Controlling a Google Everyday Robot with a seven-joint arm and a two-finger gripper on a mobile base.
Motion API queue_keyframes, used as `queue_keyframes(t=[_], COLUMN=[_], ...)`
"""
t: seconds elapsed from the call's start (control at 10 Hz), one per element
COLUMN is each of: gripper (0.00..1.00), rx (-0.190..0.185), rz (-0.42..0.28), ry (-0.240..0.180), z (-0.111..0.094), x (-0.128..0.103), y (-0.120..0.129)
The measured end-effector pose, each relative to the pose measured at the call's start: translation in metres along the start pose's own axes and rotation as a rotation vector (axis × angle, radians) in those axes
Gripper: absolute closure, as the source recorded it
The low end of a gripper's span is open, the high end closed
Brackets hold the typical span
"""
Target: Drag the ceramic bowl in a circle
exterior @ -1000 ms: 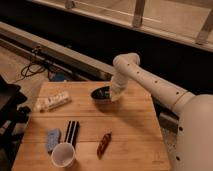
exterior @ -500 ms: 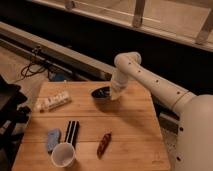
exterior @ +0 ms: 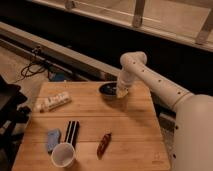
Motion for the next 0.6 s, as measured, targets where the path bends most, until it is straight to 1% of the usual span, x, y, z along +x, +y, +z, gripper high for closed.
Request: queue_keyframes(t=[0.1, 0.2, 0.3, 0.4, 0.5, 0.6], gripper=[0.91, 0.91, 0.91, 0.91, 0.91, 0.91], rx=[-0.001, -0.005, -0.009, -0.018, -0.031, -0.033], rz=[0.037, 0.085, 0.123, 0.163, 0.188, 0.212], ry=[0.006, 0.014, 0.022, 0.033, 0.043, 0.050], z=[0.000, 0.001, 0.002, 0.004, 0.005, 0.006], x=[0.017, 0.038, 0.054, 0.067, 0.075, 0.078], y=[-0.001, 0.000, 0.004, 0.014, 0.028, 0.049])
